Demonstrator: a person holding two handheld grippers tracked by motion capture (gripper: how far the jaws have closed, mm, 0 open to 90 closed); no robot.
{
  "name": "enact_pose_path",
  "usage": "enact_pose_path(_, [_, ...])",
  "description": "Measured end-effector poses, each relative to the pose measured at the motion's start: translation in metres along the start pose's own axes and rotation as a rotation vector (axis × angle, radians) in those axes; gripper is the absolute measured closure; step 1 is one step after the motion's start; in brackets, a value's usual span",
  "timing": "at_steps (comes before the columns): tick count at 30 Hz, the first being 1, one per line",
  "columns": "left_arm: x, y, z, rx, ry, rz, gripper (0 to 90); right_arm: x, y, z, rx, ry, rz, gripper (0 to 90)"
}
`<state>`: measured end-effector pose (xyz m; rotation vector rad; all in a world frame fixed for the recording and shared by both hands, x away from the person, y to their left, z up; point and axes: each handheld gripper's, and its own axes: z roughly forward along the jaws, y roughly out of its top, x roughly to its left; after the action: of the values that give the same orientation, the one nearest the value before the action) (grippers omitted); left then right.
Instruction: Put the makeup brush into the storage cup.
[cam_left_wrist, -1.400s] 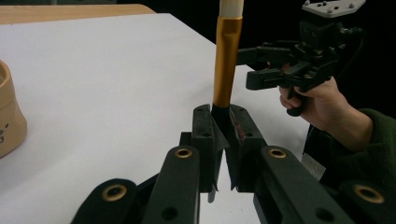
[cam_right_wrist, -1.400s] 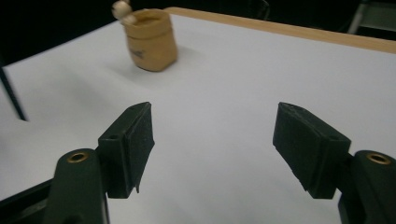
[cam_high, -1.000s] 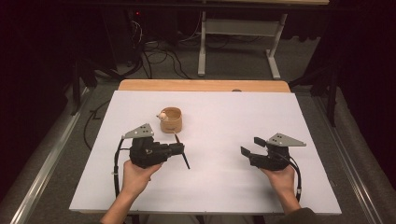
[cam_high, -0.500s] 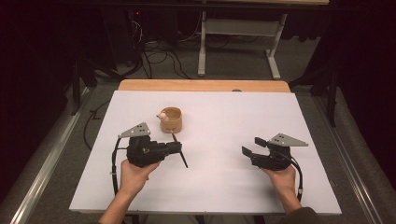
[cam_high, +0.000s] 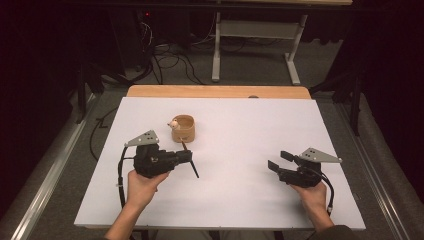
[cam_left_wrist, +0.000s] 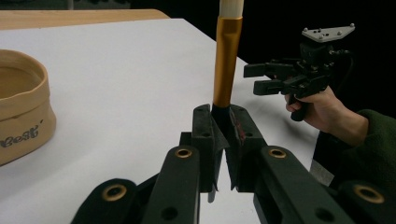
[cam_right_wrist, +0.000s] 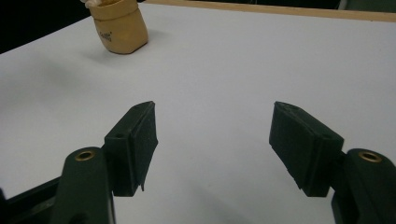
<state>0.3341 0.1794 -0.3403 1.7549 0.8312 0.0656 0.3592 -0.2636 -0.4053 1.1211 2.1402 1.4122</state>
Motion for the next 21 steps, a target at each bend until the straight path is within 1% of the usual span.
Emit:
enact_pose_path(1, [0.0,0.0,0.0,0.003,0.003,0.001,82.5,0.0,-0.001,0.001,-0.002,0.001,0.0,34.1])
enact_pose_path(2, [0.0,0.0,0.0,0.004,0.005,0.002,82.5,0.001,-0.001,0.001,-0.001,0.002,-0.009,34.1])
enact_pose_path(4, [-0.001,0.0,-0.001,0.002,0.009,0.002,82.5,0.002,-0.001,0.003,0.003,-0.013,-0.038,34.1])
enact_pose_path(5, [-0.001,0.0,-0.002,0.001,0.01,0.003,82.5,0.002,-0.002,0.004,0.007,-0.012,-0.04,34.0])
enact_pose_path(7, [-0.001,0.001,-0.004,0.0,0.016,0.006,82.5,0.002,-0.003,0.005,0.015,-0.008,-0.035,33.5])
enact_pose_path(9, [0.0,0.001,-0.006,-0.003,0.021,0.007,82.5,0.002,-0.005,0.006,0.015,-0.016,-0.032,34.1])
enact_pose_path(11, [0.001,0.003,-0.009,-0.009,0.029,0.004,82.5,0.001,-0.007,0.007,0.031,-0.02,-0.025,33.2])
enact_pose_path(16, [0.006,0.006,-0.015,-0.018,0.048,-0.002,82.4,0.0,-0.008,0.008,0.028,-0.024,-0.015,32.7])
enact_pose_path(18, [0.007,0.008,-0.016,-0.018,0.055,0.0,82.4,0.001,-0.008,0.008,0.03,-0.028,-0.012,32.5])
enact_pose_path(21, [0.008,0.012,-0.019,-0.019,0.07,0.008,82.5,0.001,-0.007,0.008,0.02,-0.029,-0.016,32.2])
